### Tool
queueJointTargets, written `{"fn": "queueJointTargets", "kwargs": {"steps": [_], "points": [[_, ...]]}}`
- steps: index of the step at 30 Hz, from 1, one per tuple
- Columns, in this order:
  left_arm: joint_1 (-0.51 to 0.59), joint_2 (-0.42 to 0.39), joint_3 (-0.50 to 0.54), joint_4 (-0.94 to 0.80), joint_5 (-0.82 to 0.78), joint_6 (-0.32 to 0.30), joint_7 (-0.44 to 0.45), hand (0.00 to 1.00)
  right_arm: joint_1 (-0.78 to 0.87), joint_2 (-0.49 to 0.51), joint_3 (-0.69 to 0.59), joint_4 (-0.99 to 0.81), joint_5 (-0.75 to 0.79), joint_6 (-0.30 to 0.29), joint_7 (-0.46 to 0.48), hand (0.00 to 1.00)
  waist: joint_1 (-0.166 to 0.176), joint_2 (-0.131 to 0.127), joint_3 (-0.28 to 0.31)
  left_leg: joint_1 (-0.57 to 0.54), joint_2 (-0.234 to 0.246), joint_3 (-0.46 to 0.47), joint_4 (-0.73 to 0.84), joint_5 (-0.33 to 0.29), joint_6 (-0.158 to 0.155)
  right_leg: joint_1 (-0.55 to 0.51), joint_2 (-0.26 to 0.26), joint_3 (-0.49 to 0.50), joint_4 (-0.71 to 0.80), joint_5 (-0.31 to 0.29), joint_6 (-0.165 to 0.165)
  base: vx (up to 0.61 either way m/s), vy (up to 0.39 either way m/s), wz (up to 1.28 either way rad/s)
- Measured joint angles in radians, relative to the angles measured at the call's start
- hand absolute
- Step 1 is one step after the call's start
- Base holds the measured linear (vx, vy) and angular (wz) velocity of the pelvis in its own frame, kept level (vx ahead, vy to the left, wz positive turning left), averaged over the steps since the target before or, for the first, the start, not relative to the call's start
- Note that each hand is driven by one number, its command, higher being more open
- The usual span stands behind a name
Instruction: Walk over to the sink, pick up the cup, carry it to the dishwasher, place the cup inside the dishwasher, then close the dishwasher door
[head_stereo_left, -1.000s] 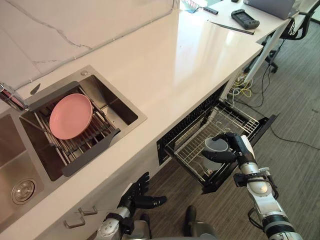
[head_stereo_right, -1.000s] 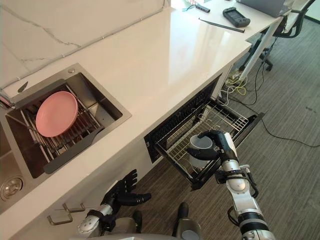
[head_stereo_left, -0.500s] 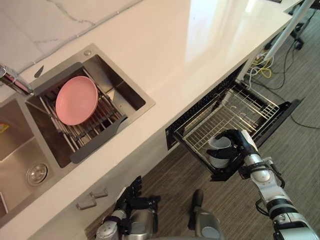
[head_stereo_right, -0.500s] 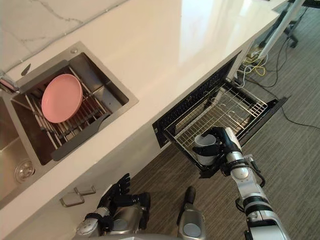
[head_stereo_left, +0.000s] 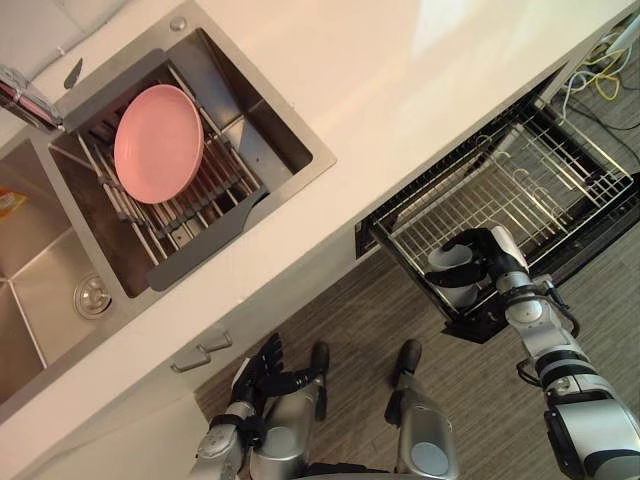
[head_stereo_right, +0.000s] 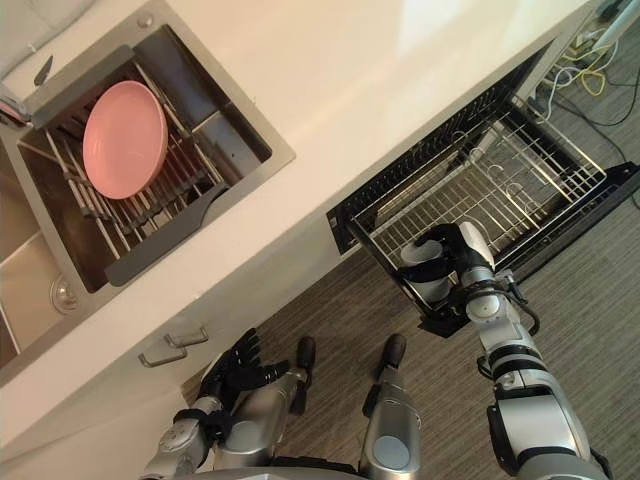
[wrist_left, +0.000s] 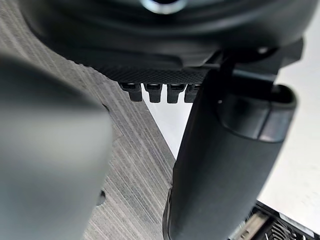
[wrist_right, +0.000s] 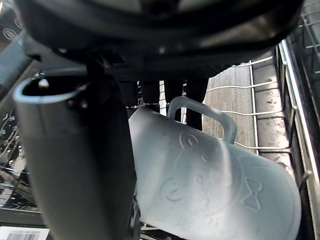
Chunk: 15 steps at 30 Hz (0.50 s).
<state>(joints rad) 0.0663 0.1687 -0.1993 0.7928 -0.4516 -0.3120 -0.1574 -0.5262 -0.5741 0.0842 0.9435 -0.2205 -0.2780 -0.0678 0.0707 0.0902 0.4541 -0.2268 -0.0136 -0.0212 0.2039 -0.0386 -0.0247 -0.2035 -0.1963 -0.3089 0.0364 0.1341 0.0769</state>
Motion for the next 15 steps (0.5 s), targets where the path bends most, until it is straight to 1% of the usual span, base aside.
{"fn": "queueJointTargets", "kwargs": {"steps": [5,7,12,15], "points": [[-0.023,-0.006,0.0,0.0,0.0,0.0,-0.003,1.0,-0.019,0.001,0.0,0.002,-0.003,0.0,-0.016,1.0,0.003,0.008,0.016,-0.011,-0.001,-0.004,0.01,0.001,0.0,-0.012,-0.003,0.0,0.017,-0.003,-0.004,-0.05,0.011,0.03],[-0.031,-0.007,-0.001,0.0,0.0,0.001,-0.007,1.0,-0.019,0.001,0.0,0.002,-0.01,0.002,-0.044,1.0,0.004,0.008,0.016,-0.017,0.0,-0.006,0.01,0.004,-0.001,-0.019,-0.003,0.0,0.021,-0.004,-0.005,-0.02,0.002,0.01],[-0.039,-0.007,-0.002,0.0,0.0,0.001,-0.019,1.0,-0.02,0.004,0.0,0.002,-0.018,0.007,-0.08,1.0,0.005,0.008,0.017,-0.017,0.002,-0.006,0.009,0.005,-0.001,-0.02,-0.001,0.0,0.022,-0.004,-0.006,0.0,0.0,0.0],[-0.043,-0.006,-0.002,0.0,0.0,0.001,-0.023,1.0,-0.022,0.003,-0.015,0.003,-0.018,0.015,-0.123,1.0,0.005,0.008,0.017,-0.016,0.002,-0.005,0.009,0.005,-0.001,-0.019,-0.001,0.002,0.022,-0.004,-0.006,0.0,0.0,0.0]]}}
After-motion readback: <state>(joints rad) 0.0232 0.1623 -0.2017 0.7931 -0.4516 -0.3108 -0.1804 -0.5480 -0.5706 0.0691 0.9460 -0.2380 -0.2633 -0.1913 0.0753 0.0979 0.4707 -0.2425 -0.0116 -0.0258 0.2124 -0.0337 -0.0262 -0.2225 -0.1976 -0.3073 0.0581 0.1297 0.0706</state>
